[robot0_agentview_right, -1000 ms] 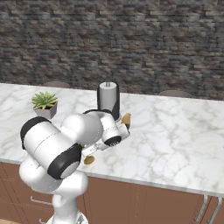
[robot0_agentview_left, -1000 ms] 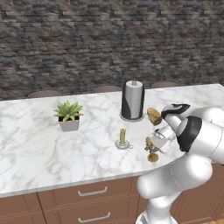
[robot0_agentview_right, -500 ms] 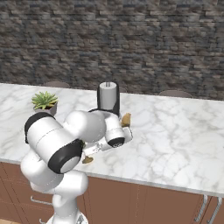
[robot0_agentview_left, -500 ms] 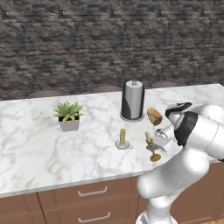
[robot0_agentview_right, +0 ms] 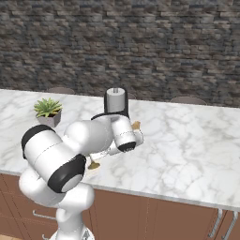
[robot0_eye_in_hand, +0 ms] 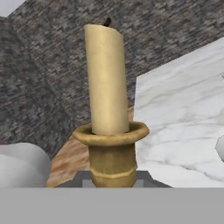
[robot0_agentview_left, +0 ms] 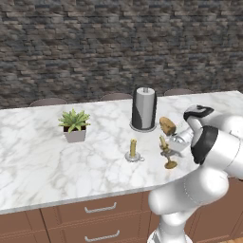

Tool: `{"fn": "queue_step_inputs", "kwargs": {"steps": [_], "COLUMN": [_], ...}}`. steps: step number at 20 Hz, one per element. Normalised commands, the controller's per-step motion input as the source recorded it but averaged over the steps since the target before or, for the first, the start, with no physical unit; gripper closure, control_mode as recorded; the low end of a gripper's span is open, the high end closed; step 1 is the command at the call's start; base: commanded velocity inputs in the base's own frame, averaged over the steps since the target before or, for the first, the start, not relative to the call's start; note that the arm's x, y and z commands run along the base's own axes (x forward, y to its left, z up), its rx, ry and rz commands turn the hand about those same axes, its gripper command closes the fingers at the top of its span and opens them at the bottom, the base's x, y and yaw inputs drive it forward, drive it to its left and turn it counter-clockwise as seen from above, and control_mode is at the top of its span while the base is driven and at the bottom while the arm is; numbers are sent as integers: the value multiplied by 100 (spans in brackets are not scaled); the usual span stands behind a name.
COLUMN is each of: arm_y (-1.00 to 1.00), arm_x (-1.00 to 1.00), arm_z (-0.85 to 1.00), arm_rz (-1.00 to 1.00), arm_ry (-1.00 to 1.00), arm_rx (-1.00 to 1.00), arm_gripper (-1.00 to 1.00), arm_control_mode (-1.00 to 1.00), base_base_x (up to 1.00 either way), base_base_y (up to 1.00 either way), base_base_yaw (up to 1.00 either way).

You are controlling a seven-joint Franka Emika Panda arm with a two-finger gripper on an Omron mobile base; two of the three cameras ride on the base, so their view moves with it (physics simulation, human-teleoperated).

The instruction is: Pick the candle and candle from the dining table and place them in the open cabinet. Close the cabinet after placing the objects.

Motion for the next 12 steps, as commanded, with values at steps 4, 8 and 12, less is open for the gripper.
{"fn": "queue_step_inputs", "kwargs": {"steps": [4, 8, 12], "arm_y": [9, 8, 6], "arm_x": [-1, -3, -7], "arm_z": [42, 43, 45], "arm_rz": [0, 0, 0], "arm_ry": [-4, -6, -8], "arm_rx": [0, 0, 0], "arm_gripper": [100, 100, 100], "arm_control_mode": [-100, -100, -100], "base_base_x": [0, 0, 0], "base_base_y": [0, 0, 0], "base_base_yaw": [0, 0, 0]}}
